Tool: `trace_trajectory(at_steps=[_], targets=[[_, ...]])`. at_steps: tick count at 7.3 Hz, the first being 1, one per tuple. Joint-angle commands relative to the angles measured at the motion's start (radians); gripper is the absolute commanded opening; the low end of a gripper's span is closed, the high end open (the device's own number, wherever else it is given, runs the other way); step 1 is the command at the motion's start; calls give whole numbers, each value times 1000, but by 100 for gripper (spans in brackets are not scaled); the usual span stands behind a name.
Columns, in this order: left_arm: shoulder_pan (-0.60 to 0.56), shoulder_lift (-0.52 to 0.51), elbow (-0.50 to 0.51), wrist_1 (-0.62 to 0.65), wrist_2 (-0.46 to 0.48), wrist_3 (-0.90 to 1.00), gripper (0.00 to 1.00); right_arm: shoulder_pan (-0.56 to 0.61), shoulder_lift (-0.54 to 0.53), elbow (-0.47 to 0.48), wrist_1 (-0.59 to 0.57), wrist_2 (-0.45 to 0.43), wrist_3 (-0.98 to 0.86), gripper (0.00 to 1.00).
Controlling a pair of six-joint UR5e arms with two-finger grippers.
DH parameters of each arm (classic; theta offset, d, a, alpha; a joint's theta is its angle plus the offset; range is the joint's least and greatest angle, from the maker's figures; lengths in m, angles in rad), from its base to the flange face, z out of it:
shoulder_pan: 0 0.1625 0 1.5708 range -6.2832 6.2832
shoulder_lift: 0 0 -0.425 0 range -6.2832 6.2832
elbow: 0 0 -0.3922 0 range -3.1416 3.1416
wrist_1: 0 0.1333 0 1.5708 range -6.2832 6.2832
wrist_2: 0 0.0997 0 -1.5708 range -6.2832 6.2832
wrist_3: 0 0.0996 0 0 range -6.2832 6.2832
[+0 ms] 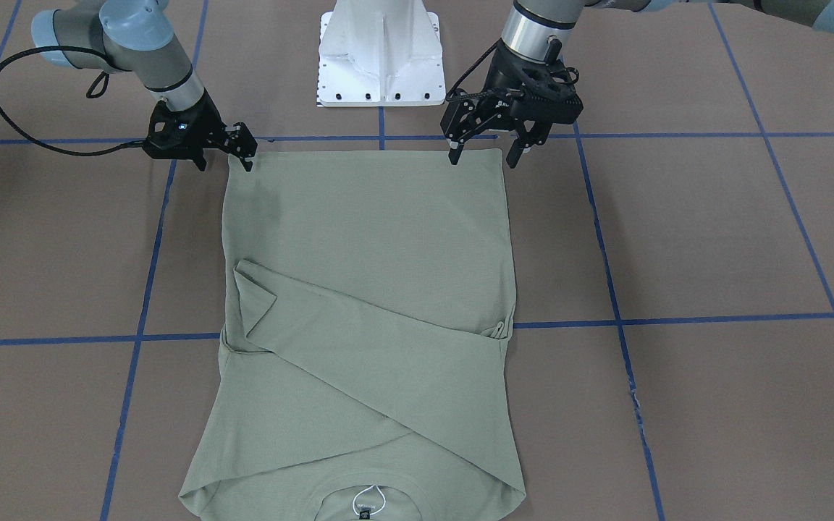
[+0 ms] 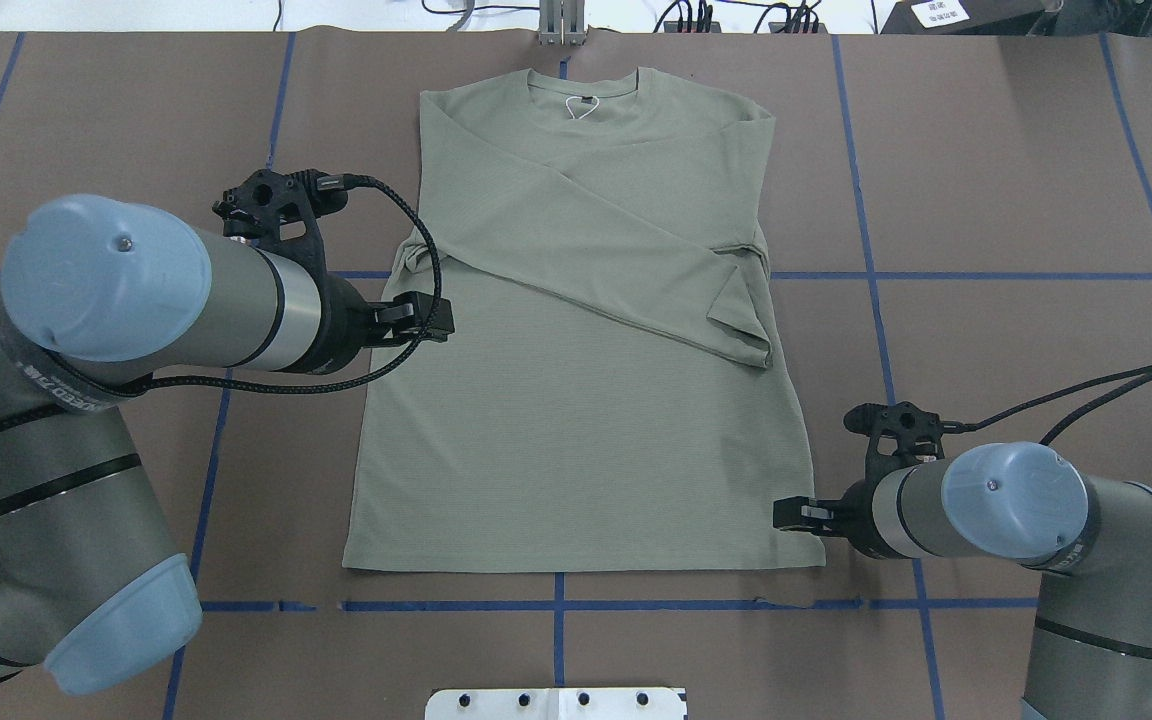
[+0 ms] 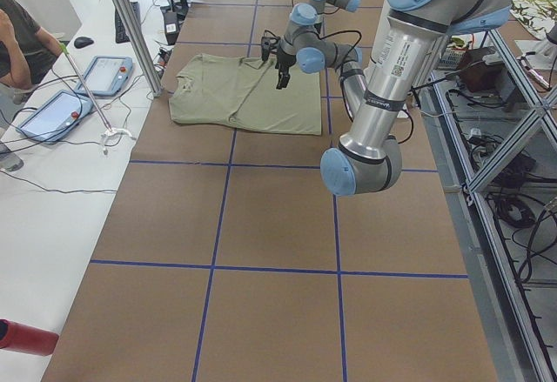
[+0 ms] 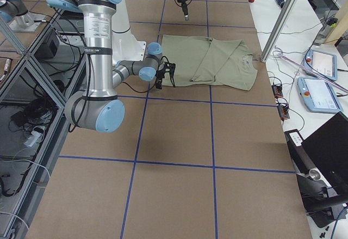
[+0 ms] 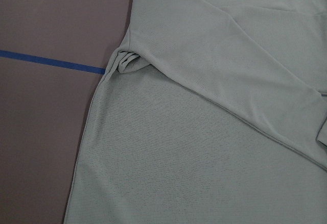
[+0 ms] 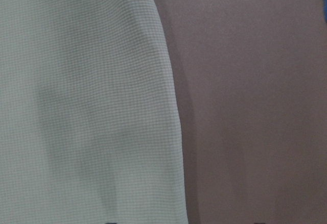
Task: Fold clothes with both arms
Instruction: 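Lower both grippers onto the hem corners nearest the robot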
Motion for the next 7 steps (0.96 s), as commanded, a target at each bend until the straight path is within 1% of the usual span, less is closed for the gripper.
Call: trace_trajectory(at_steps=[1,3,5,6,7], targets=[[-1,2,-6,0,0,0,100,-5,6,4,0,33,0,79],[-1,10,-15,0,0,0,100,-5,8,1,0,33,0,71],[-1,10,-15,0,0,0,100,-6,8,-5,-2,33,0,70],[-1,10,-18,0,0,0,100,-6,6,-7,0,33,0,47],[-1,10,-18,0,0,0,100,-8,6,-8,0,35,0,41]])
